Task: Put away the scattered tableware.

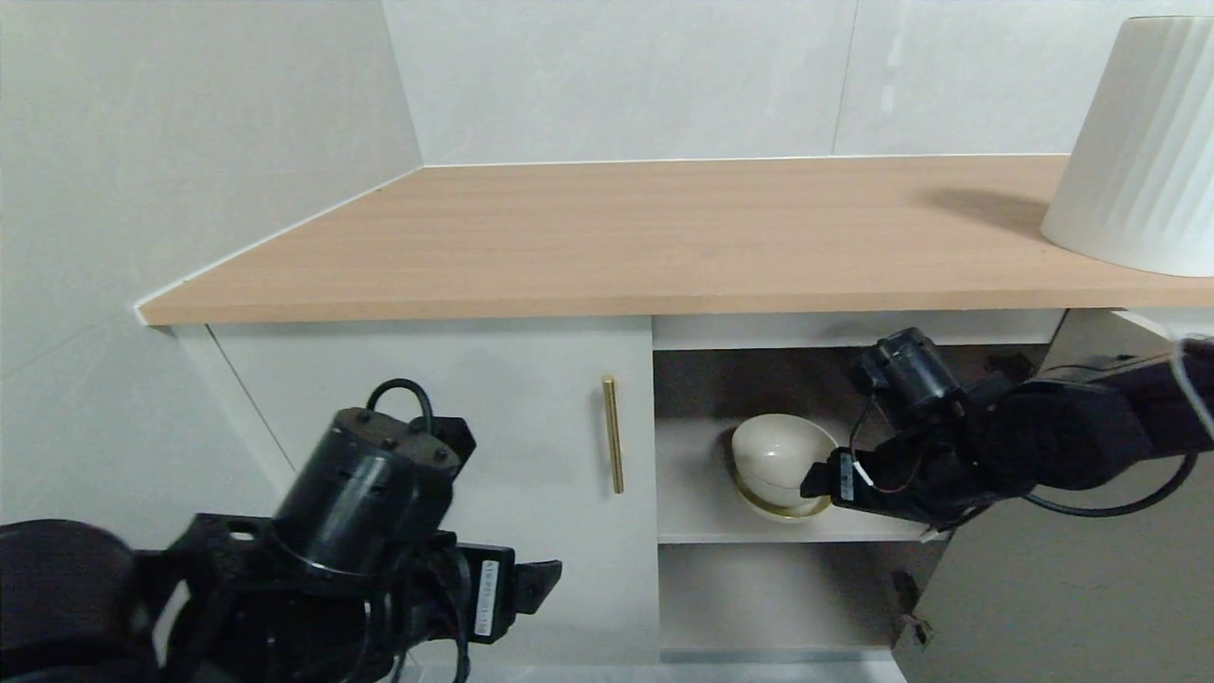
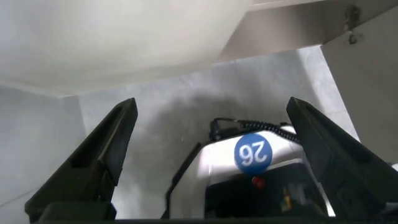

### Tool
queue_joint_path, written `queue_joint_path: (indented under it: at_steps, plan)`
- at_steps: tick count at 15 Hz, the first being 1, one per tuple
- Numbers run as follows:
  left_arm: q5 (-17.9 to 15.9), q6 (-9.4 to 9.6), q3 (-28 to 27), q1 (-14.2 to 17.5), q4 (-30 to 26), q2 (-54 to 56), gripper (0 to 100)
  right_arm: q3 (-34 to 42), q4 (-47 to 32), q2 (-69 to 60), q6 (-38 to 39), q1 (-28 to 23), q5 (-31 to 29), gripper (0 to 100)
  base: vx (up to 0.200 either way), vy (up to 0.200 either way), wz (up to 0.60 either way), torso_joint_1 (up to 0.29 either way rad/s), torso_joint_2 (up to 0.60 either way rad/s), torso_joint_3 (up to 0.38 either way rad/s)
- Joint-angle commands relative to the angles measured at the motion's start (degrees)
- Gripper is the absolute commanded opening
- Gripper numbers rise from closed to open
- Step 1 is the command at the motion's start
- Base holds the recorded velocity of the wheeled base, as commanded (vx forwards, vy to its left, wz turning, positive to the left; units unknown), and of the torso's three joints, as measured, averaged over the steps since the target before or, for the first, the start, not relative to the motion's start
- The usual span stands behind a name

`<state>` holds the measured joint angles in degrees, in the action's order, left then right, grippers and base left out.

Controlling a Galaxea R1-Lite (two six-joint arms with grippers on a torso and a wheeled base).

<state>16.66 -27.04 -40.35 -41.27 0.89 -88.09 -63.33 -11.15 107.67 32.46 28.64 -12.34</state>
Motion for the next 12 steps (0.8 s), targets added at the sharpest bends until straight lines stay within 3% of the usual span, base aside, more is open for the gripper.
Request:
queue_joint_path:
  at_steps: [1,3,6,9,12]
  plan:
    - [-0.2,0.76,1.2,2.1,-4.8,12.9,100,4.8,-5.8,-16.6,-4.8,6.4,1.8,100,0.000,0.000,0.00,0.000,0.00,0.000]
    - [-0.2,0.76,1.5,4.4,-4.7,14.8,100,4.5,-7.0,-20.6,-4.7,7.2,1.8,100,0.000,0.000,0.00,0.000,0.00,0.000]
    - [0.1,1.29,1.1,5.1,-4.2,14.3,100,6.5,-8.8,-25.1,-4.8,7.1,1.9,100,0.000,0.000,0.00,0.000,0.00,0.000]
    - [0.1,5.51,1.1,5.1,-4.1,14.3,100,7.9,-9.0,-26.0,-4.8,7.1,2.0,100,0.000,0.000,0.00,0.000,0.00,0.000]
    - [0.1,5.77,1.3,4.3,-2.6,13.4,100,8.5,-9.9,-27.2,-5.1,7.1,1.6,100,0.000,0.000,0.00,0.000,0.00,0.000]
